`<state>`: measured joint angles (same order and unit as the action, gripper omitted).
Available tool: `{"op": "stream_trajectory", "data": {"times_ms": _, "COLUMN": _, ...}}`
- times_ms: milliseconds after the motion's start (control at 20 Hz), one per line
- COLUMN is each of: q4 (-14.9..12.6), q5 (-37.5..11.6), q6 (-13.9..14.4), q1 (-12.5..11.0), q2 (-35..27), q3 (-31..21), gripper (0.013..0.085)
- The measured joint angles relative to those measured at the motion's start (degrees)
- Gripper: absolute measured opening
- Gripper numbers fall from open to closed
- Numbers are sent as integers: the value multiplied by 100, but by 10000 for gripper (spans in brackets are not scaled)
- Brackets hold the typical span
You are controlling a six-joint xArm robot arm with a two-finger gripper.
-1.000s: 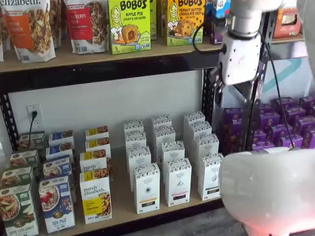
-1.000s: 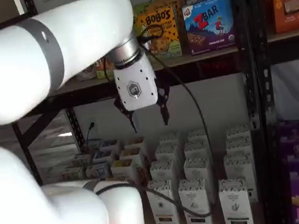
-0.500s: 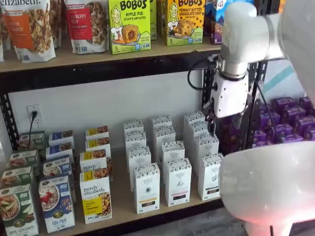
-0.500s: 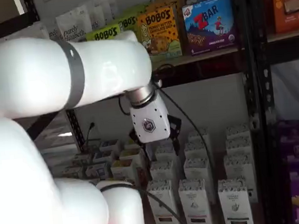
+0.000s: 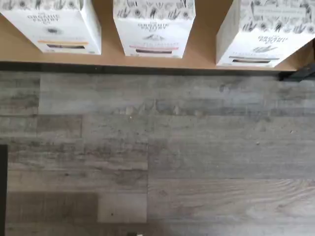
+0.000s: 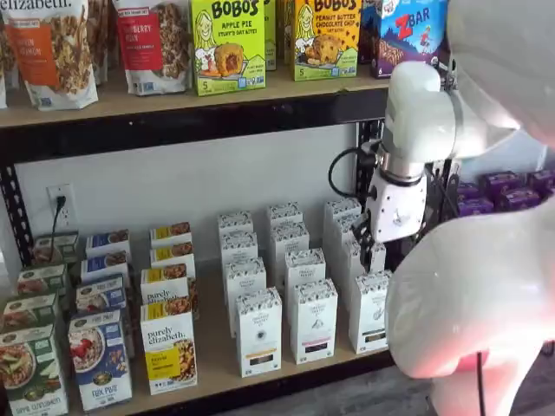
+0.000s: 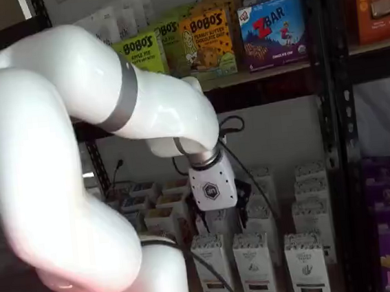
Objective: Pick up the white box with a green strip in the middle, on the bottom shelf, the sixth box from the left
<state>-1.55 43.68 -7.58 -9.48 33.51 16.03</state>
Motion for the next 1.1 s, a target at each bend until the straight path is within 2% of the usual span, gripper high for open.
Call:
{"op": "stream_trajectory", "data": {"times_ms": 100, "q4": 0, "q5": -302, "q6": -48, "q1": -47, "q2": -437, "q3": 62, "gripper": 850}}
{"op": "stream_trajectory", "data": {"times_ms": 250, "q4": -36, "q5": -1132, "q6": -71, "q1": -111, "q2": -960, "q3": 16, "gripper": 850}}
{"op": "stream_trajectory", "data": {"times_ms": 350, "q4": 64, "q5": -1431, "q6": -188, "q1": -145, "q2": -1306, "q3": 85, "gripper": 850}}
{"op": "stream_trajectory", "data": {"times_ms": 450, "q4": 39, "q5": -1533, "q6": -186, "q1": -158, "q2": -1741, "q3": 268, "gripper": 850}}
{"op": "stream_trajectory", "data": {"times_ms": 550, "q4": 306, "q5": -1731, "q6": -402, "q1": -130, "q2": -2146, "q3": 414, "gripper": 850}}
{"op": "stream_trajectory", "data": {"times_ms": 650, "q4": 217, "q5": -2076, "q6": -282, "q1": -83, "q2": -2551, "q3": 543, "gripper": 850}}
{"op": "stream_trajectory", "data": {"times_ms": 750, "q4": 313, "q5": -2416, "q6": -326, "q1": -32, "q2": -2946, "q3": 678, "gripper": 850}}
{"op": "stream_trajectory", "data": {"times_ms": 850, "q4": 163, "q5": -2604, "q6": -177, "q1": -21, "q2": -3379, "q3": 893, "gripper": 850}}
{"op": "stream_trajectory", "data": {"times_ms": 1000, "q4": 275, "q5": -2869, "q6": -302, "q1": -32, "q2": -3958, "q3": 1202, "gripper": 850}}
{"op": "stream_trajectory", "data": {"times_ms": 1100, "q4": 182, "q5": -3031, "q6": -248, "q1": -72, "q2": -4248, "q3": 1383, "gripper": 850}}
